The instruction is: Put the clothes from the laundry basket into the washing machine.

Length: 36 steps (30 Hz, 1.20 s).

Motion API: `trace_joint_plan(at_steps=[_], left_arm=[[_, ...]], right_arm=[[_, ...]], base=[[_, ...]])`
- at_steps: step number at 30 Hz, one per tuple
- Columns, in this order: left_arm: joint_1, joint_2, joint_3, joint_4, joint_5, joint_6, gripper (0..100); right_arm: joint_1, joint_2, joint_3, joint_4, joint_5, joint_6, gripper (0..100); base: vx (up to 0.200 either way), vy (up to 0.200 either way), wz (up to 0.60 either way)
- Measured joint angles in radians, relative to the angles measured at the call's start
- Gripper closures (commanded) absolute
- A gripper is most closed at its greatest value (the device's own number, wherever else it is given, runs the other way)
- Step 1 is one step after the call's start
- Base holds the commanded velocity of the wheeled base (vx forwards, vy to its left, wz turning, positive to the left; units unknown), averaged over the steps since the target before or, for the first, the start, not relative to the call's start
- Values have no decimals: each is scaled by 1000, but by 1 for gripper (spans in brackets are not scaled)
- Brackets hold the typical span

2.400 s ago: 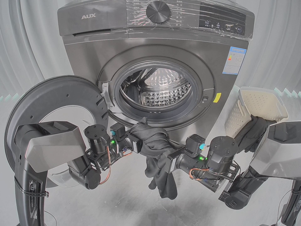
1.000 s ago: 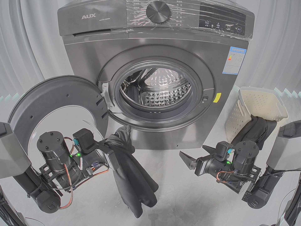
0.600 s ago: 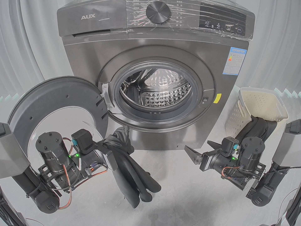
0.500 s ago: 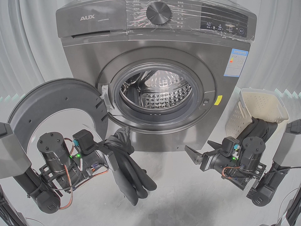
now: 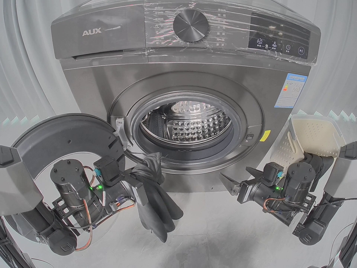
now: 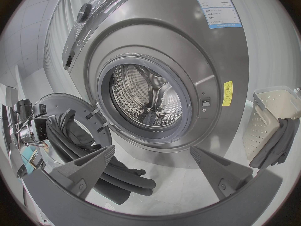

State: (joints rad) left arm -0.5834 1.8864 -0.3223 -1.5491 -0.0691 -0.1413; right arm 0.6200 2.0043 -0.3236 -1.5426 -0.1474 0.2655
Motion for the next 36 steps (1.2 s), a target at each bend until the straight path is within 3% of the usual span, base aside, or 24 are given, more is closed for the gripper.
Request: trace_joint_plan(at_steps=[11,22,28,36], left_arm=[[-9,4,2,0,3,3,100],[-23,23,7,0,5,4,100],[-92,47,-13,0,5,5,100],[-108,182,-176,0,-1,19,100]], right_arm=[[10,-1,12,-1,0,0,0],[45,-4,59,-2,7,-1,0],[91,-23,82,-1,10,-3,0],[119,-40,96,0,9,-4,0]], base=[[200,0,0],[0,0,0],[0,0,0],[0,0,0]])
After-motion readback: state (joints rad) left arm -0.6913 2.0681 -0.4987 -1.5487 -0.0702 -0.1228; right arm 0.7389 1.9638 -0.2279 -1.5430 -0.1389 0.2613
